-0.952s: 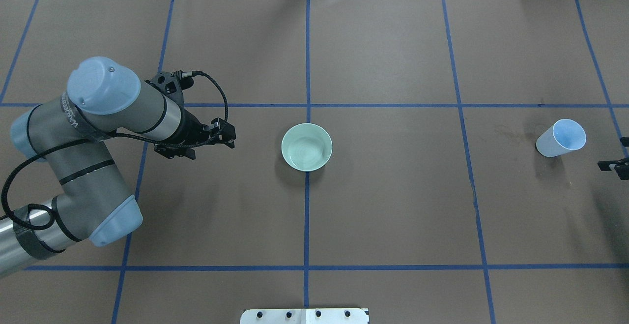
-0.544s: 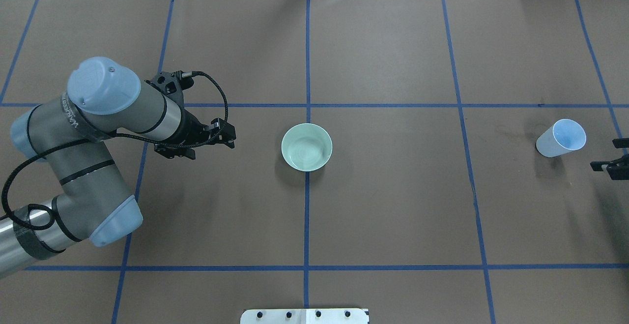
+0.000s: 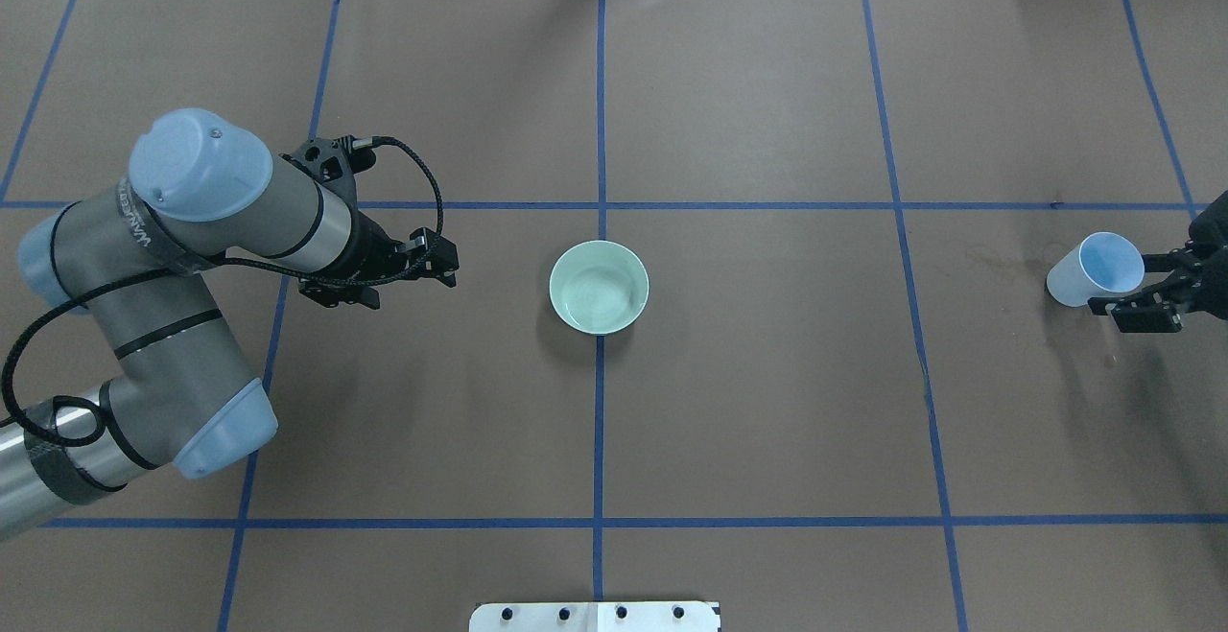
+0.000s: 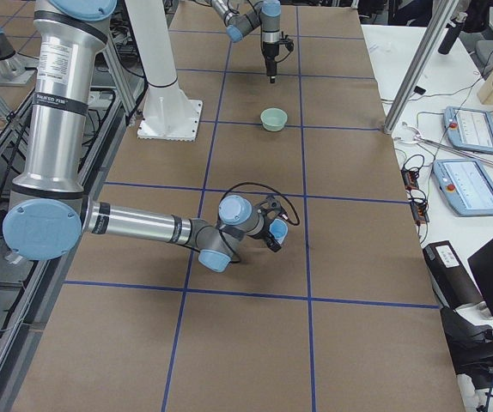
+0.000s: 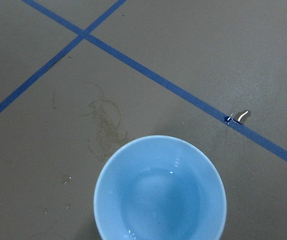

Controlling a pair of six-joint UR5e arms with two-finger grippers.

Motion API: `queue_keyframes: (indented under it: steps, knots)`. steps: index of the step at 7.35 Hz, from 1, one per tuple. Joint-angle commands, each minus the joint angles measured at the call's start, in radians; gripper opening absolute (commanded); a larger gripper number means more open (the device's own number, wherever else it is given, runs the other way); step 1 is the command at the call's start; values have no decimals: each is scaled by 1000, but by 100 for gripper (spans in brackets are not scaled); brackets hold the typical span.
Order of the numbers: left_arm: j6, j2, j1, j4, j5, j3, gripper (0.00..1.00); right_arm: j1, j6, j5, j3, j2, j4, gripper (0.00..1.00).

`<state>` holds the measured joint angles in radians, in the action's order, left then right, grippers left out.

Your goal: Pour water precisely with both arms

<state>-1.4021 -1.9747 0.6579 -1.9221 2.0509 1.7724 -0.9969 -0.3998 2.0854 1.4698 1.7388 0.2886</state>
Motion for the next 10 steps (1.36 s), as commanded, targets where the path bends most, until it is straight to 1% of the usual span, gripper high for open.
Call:
queue_keyframes:
  steps: [1,2,3,4,5,10]
  knots:
    - [0,0,2,0,0,-1,100,9,-8,-22,-40,-28,-2,99]
    - [0,0,2,0,0,1,100,9,-30,-39,-40,-30,-11,99]
    - [2,0,2,0,0,2,100,9,-90,-60,-69,-31,-84,99]
    - [2,0,2,0,0,2,100,9,-137,-64,-112,-36,-179,99]
    - [2,0,2,0,2,2,100,9,-161,-64,-130,-47,-216,98]
    - [0,0,2,0,2,9,100,11,-168,-73,-131,-61,-232,97]
